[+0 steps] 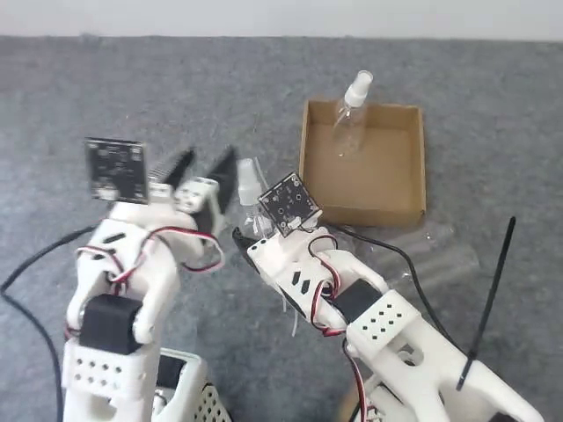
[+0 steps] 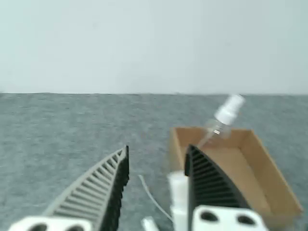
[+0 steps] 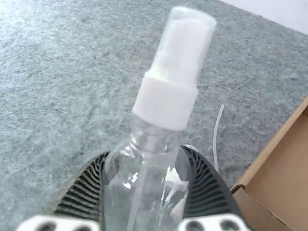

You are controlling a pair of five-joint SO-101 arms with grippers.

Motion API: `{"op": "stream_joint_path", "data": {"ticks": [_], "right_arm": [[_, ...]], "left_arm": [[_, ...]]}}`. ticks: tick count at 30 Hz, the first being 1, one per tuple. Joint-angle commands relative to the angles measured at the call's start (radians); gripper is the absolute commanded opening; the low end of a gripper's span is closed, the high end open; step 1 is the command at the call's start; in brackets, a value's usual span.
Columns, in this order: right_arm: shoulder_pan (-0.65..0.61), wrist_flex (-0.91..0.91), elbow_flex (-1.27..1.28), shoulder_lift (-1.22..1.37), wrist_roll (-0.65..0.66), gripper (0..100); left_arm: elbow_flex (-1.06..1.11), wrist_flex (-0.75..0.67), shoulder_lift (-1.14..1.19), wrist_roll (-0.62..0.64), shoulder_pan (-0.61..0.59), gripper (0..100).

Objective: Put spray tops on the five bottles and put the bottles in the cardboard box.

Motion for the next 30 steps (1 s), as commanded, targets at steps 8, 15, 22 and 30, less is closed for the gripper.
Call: {"op": "stream_joint_path", "data": {"ticks": [8,15,22,30], "right_arm": [[0.012,-0.024,-0.006,-0.042,-0.014,0.6],[0.012,-0.024,-0.006,-0.042,-0.014,0.6],[0.012,-0.024,-0.006,-0.042,-0.014,0.6],[0.015,-0.024,-0.006,-0.042,-0.014,0.6]], "left_arm": [[-0.042,-0.129,0.203,-0.017,-0.020,13],[-0.005,-0.103,0.226,-0.086,0.089,13],[0.024,-0.023,0.222,-0.084,0.100,13],[0.047,-0.014,0.118,-0.087,0.130,9]]}}
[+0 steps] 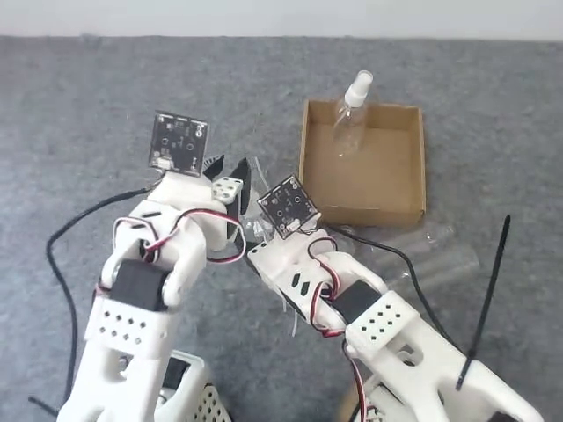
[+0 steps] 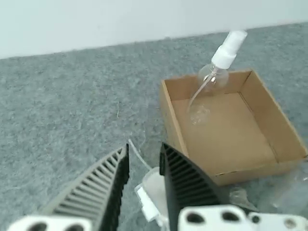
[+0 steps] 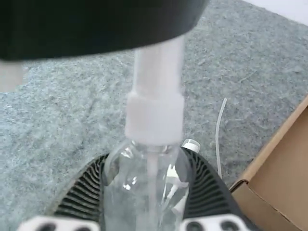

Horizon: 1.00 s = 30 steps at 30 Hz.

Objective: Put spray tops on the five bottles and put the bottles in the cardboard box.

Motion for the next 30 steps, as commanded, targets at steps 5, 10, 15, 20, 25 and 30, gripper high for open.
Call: {"op": "stream_joint_path", "data": {"ticks": [5,10,15,20,25,30], "right_arm": [[0.018,-0.024,-0.011,-0.044,-0.014,0.6],[0.021,-0.021,-0.014,-0.045,-0.014,0.6],[0.134,0.048,-0.127,-0.053,-0.012,0.6],[0.265,0.191,-0.385,-0.007,-0.012,0.6],[0.289,0.318,-0.624,0.090,-0.017,0.6],[0.182,0.371,-0.701,0.185,-0.018,0.6]], "left_arm": [[0.001,0.035,-0.153,0.017,-0.051,16],[0.007,0.083,-0.359,0.028,-0.164,18],[0.016,0.186,-0.414,-0.049,-0.166,18],[0.140,0.172,-0.396,-0.130,-0.130,18],[0.252,0.115,-0.397,-0.153,0.032,18],[0.257,0.115,-0.390,-0.140,0.089,28]]}}
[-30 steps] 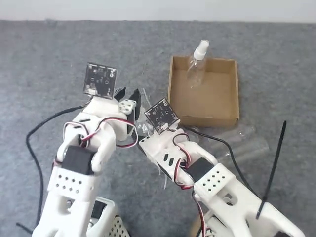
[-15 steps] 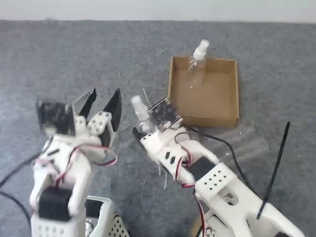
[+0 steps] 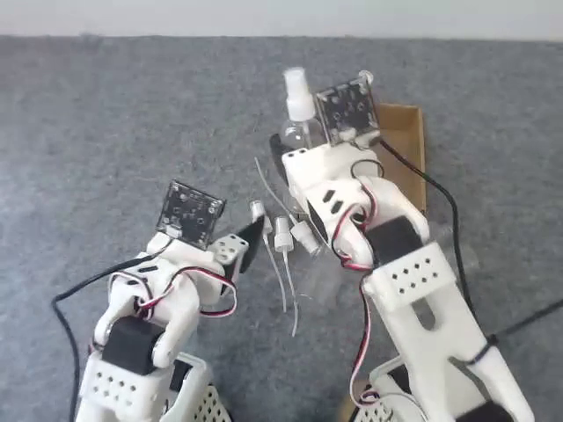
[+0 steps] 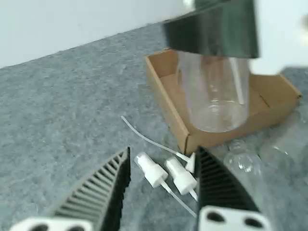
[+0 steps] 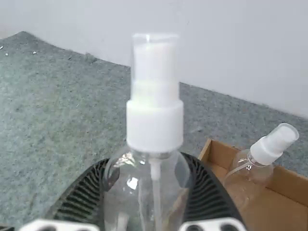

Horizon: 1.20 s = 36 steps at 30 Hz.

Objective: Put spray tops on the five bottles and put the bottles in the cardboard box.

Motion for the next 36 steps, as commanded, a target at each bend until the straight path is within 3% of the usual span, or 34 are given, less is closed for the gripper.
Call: {"op": "stream_joint_path", "data": {"ticks": [1,10,15,21,24,32,36], "right_arm": [[-0.091,0.016,-0.092,0.038,-0.015,0.6],[-0.166,0.193,-0.140,-0.041,-0.011,0.6],[-0.166,0.277,-0.137,-0.125,0.089,0.6],[-0.151,0.288,-0.132,-0.147,0.094,0.6],[-0.062,0.275,-0.147,-0.145,0.095,0.6],[0.337,0.231,-0.224,-0.102,0.184,0.6],[0.437,0.130,-0.222,0.039,0.155,0.6]], "left_arm": [[-0.002,-0.035,0.005,0.011,0.018,30],[0.117,-0.215,0.005,0.011,-0.035,32],[0.119,-0.224,0.005,0.011,-0.060,32],[0.122,-0.219,0.005,0.011,-0.060,32],[0.137,-0.219,-0.003,0.011,-0.060,32],[0.148,-0.226,-0.003,0.011,-0.060,32],[0.150,-0.226,0.002,0.011,-0.060,32]]}}
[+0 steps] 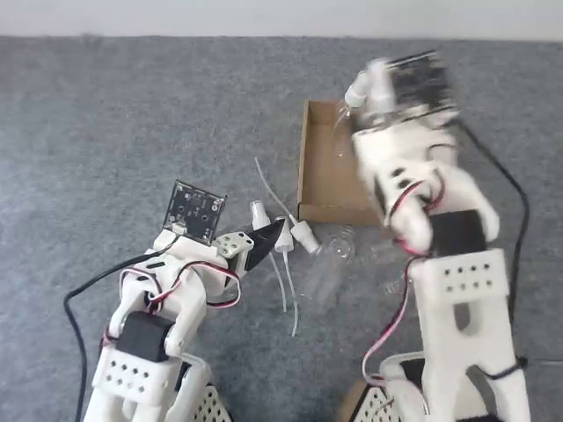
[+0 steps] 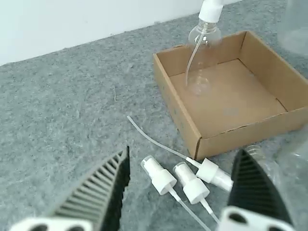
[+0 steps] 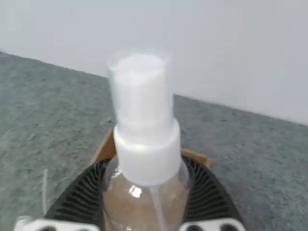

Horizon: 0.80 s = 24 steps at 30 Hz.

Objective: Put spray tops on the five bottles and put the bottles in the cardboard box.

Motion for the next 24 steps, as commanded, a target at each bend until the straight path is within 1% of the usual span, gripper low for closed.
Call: {"op": "stream_joint_path", "data": {"ticks": [1,12,17,24], "right_arm": [[0.076,-0.116,-0.068,0.120,-0.006,0.6],[0.150,-0.544,-0.072,0.535,-0.051,0.6],[0.143,-0.725,-0.075,0.691,-0.051,0.6],[0.142,-0.932,-0.078,0.834,-0.051,0.6]], "left_arm": [[-0.012,-0.032,0.003,0.009,-0.003,32],[0.005,-0.035,-0.003,0.009,-0.003,32],[0.005,-0.035,-0.003,0.009,-0.003,32],[0.010,-0.048,-0.002,0.008,-0.003,32]]}}
